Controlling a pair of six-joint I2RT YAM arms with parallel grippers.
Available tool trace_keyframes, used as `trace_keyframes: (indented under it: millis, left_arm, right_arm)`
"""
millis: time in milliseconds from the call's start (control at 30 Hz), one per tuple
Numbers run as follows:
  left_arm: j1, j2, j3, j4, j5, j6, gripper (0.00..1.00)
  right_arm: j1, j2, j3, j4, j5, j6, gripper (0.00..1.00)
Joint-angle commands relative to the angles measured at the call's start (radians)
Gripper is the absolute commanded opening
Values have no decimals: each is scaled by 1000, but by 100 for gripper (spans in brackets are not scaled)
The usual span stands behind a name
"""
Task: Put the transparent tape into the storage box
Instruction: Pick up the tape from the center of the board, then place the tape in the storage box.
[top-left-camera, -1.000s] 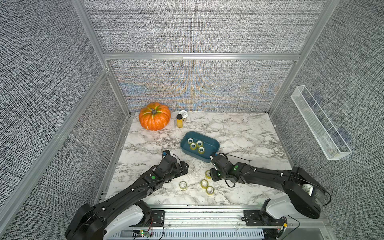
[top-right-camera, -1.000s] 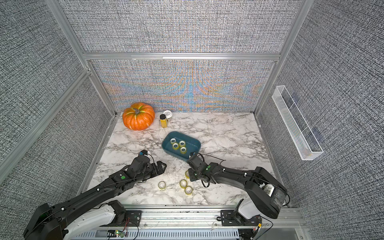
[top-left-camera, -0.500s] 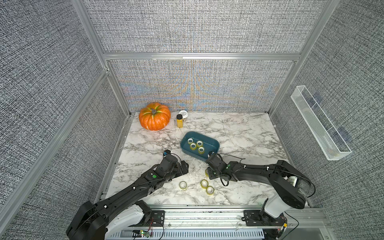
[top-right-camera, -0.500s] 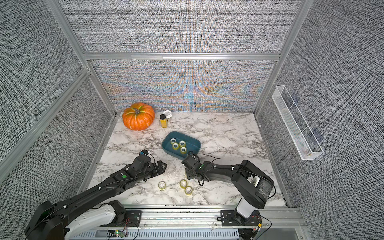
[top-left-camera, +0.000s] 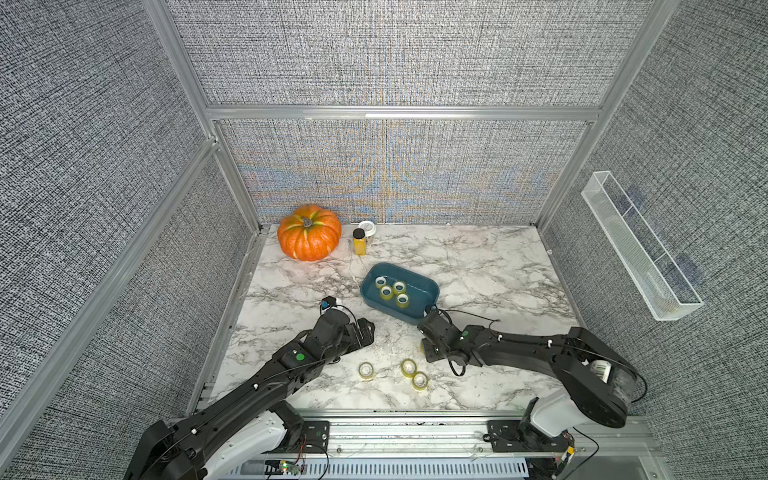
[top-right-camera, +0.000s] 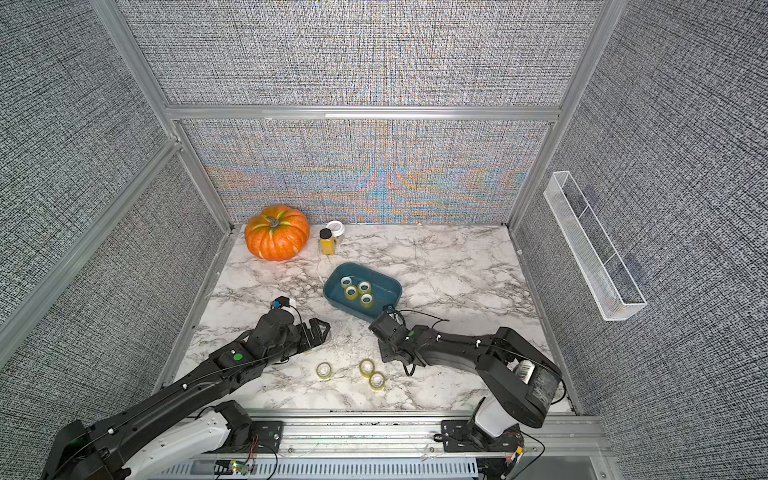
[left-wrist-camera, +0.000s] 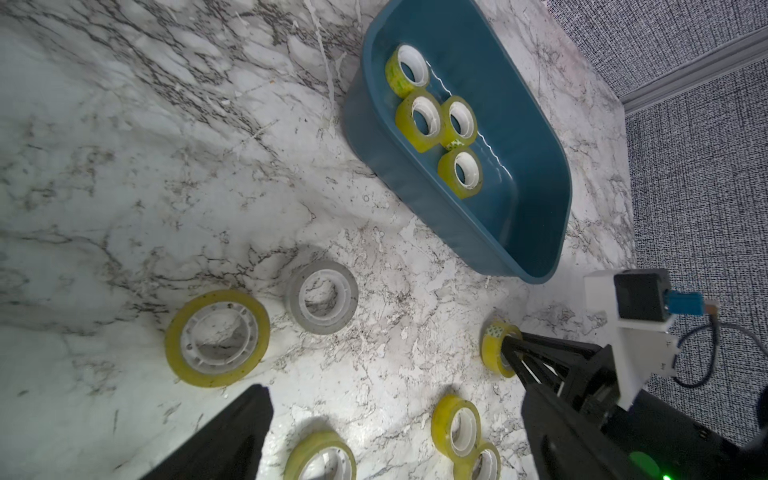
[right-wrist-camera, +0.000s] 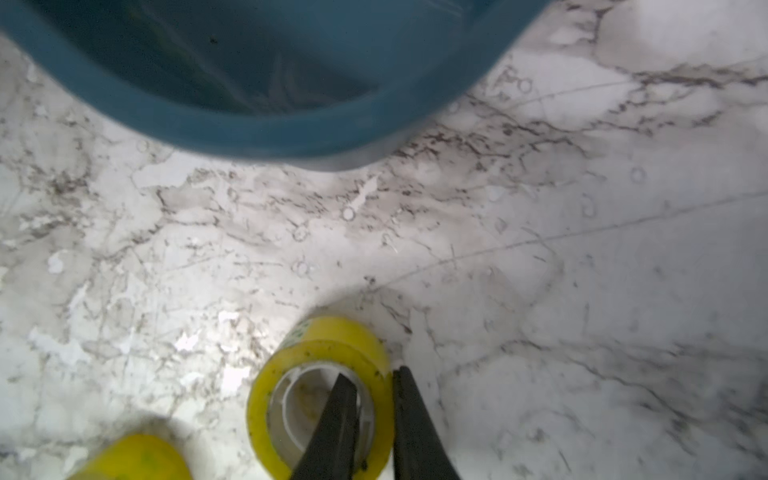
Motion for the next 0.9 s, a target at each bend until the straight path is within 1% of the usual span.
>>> trace_keyframes:
  millis: [0, 33, 133, 233, 300, 433, 500, 633, 733, 867]
  left_arm:
    - [1, -4, 11, -9, -16, 16, 99]
    - [1, -3, 15, -11, -23, 20, 99]
    - [1, 4, 30, -11, -49, 27, 100]
    - [2, 5, 62, 0, -86, 43, 100]
    - [1, 7, 90, 11, -118, 66, 100]
    - [4, 45, 163, -8, -147, 102, 100]
    - [4, 58, 190, -20, -146, 99, 100]
    - [4, 50, 180, -3, -142, 90, 100]
    - [4, 37, 158, -5, -147, 83, 100]
    - [4, 5, 129, 9, -153, 70, 100]
  right_arm:
    - [0, -61, 38, -108, 27, -6, 17]
    - [-1, -87, 47, -130, 30, -11, 16]
    - [-12, -151, 141, -169, 30, -47, 17]
    - [-44, -184, 181, -124, 28, -113, 19]
    - [-80, -166, 221, -91, 10, -156, 20]
    - [-164, -11, 362, -81, -37, -234, 20]
    - [-194, 81, 430, -73, -44, -240, 17]
    - [-220, 244, 519, -7, -83, -251, 17]
    - [-235, 352, 586, -10, -72, -257, 16]
    - [-244, 438, 626, -10, -57, -280, 17]
